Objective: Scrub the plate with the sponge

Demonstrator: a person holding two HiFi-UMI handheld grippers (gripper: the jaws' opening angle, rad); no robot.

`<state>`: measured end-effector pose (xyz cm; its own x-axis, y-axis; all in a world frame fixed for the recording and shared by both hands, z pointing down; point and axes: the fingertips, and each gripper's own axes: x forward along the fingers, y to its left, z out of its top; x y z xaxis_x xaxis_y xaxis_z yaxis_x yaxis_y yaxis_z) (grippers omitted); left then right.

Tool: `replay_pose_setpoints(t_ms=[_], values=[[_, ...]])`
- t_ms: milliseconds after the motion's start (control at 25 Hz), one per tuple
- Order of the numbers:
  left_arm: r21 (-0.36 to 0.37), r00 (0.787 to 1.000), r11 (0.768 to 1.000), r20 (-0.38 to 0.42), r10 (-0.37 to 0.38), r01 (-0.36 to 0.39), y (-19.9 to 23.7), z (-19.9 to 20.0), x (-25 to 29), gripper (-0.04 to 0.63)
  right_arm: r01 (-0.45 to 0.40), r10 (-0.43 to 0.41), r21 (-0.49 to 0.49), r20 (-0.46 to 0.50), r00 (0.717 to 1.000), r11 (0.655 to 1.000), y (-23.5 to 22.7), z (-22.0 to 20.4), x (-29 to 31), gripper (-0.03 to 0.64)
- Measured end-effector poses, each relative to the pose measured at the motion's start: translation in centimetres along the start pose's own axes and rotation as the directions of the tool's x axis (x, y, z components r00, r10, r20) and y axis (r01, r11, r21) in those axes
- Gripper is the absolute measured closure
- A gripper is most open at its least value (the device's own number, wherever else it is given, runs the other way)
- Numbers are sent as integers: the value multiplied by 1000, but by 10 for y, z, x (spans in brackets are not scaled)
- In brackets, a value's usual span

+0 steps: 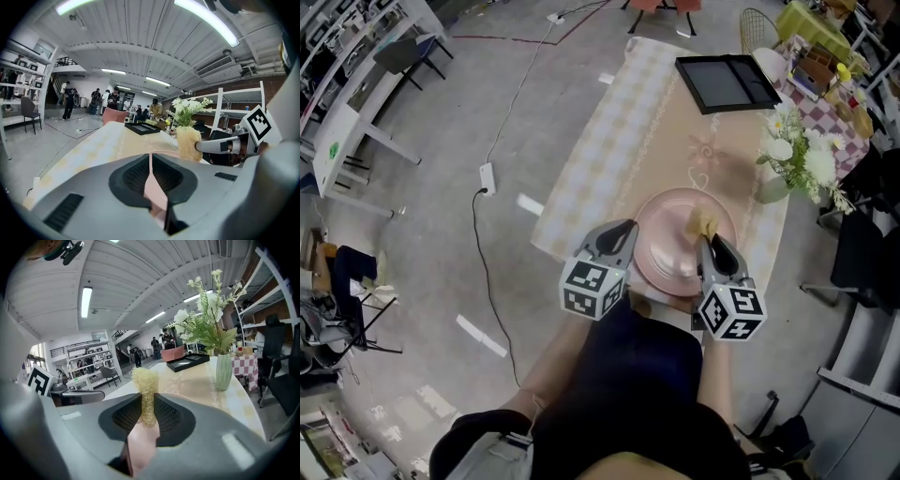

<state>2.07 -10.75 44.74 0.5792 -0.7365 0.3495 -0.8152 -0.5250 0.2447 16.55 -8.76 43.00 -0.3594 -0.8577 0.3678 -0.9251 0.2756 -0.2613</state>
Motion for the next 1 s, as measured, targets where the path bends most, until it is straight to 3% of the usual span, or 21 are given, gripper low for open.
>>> replay_pose_setpoints(t_ms=[320, 1000], values=[[14, 997, 999, -59, -51, 52, 14, 7, 6, 569, 43, -53, -126, -74, 996, 991, 12, 1, 17, 535], [36, 986, 993, -134, -103, 109, 35, -13, 16, 569, -11, -45, -296, -181, 982, 955, 27, -12, 56, 535]])
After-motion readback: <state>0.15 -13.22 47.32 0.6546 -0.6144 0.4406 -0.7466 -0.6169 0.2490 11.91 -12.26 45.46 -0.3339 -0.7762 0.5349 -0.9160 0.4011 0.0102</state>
